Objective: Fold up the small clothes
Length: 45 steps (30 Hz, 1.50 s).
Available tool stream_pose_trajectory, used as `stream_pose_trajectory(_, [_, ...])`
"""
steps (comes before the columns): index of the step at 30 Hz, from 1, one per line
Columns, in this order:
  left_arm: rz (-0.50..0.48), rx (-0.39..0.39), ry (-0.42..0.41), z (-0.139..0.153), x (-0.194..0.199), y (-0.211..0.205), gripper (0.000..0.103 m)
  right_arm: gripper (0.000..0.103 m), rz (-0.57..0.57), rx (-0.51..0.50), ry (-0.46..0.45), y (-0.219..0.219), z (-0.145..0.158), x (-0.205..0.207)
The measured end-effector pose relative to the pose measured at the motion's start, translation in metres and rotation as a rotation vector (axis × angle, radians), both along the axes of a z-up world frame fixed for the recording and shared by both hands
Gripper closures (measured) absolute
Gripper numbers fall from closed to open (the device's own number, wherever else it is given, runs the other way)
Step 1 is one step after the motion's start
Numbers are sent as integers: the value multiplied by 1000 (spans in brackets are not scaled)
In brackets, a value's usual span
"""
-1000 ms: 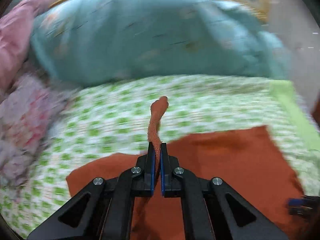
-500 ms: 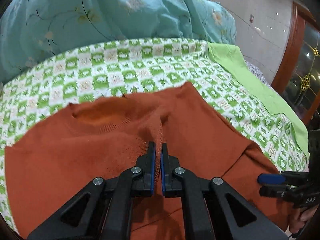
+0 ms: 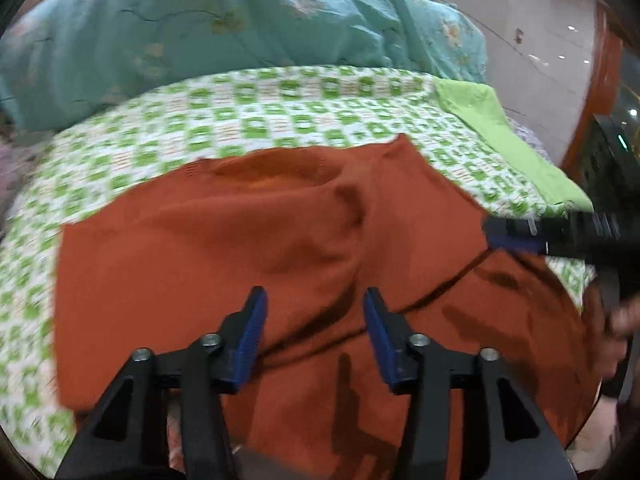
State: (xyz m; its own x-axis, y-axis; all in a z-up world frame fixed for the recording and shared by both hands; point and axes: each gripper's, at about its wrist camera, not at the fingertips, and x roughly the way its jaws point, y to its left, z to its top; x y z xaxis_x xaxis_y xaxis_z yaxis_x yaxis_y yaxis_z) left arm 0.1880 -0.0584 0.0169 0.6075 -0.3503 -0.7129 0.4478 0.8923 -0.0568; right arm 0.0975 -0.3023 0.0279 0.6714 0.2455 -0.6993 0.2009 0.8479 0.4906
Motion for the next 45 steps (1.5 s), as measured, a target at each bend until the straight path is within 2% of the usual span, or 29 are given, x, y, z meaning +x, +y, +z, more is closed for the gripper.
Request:
stream_pose_trajectory(2, [57,30,-17,0,-12,23,42,50,17,15,-8,4,3,14])
stream_pose_trajectory(6, [206,93,15,-10,-23,83,41,51,39,64,-13,11,4,49])
stream_pose_trajectory(9, [301,111,37,-17,-23,122,41,51,54,74,-9,16,4,75])
stream_pose_trajectory(13, [393,114,68,-27,-7,153,42,51,68,74,21,23,-4,104])
stream_pose_trajectory(14, [402,111,81,-29,-3,157,42,54,67,61,34,25,-7,111])
stream_pose_trajectory(15, [413,109,99,-33,4,159,42,62,68,39,46,26,-11,115])
stream_pose_trajectory(16, [423,110,112,-35,10,159,42,88,73,18,55,28,-13,119])
stream_pose_trajectory(17, [437,110,128,-38,16,160,44,98,77,-1,65,30,-14,122])
stream_pose_trajectory(18, [447,107,134,-39,22,158,48,98,76,-10,55,30,-10,124])
stream_pose_trajectory(19, [465,107,128,-37,27,158,49,98,74,-12,18,29,-1,122])
stream_pose_trajectory(23, [556,87,105,-33,34,163,49,100,14,-6,-379,10,64,72])
stream_pose_trajectory(24, [567,67,111,-35,34,165,48,100,-28,-50,-411,3,69,58])
stream_pose_trajectory(25, [578,63,117,-37,35,167,48,103,-53,-78,-383,-2,65,55])
stream_pose_trajectory(26, [590,63,123,-39,34,168,48,103,-76,-94,-298,-14,48,56])
stream_pose_trajectory(29, [602,26,133,-40,31,173,48,103,-135,-24,-141,-41,0,51])
stream_pose_trajectory(31, [601,27,130,-39,31,173,48,103,-160,-18,-97,-49,-18,42])
stream_pose_trajectory(33, [600,53,124,-39,31,168,48,103,-151,44,-70,-51,-28,39])
stream_pose_trajectory(36, [605,62,115,-39,33,168,48,102,-141,19,6,-43,-31,52])
stream_pose_trajectory(37, [609,56,113,-39,32,168,47,99,-130,27,5,-41,-31,56])
stream_pose_trajectory(39, [614,43,109,-41,30,170,46,88,-110,38,6,-36,-32,68])
stream_pose_trajectory(40, [615,37,106,-41,28,170,46,71,-112,24,17,-35,-33,74])
stream_pose_trajectory(41, [615,32,105,-41,29,171,46,61,-121,18,23,-34,-37,82])
stream_pose_trajectory(45, [616,30,100,-41,29,172,44,61,-164,12,26,-40,-48,106])
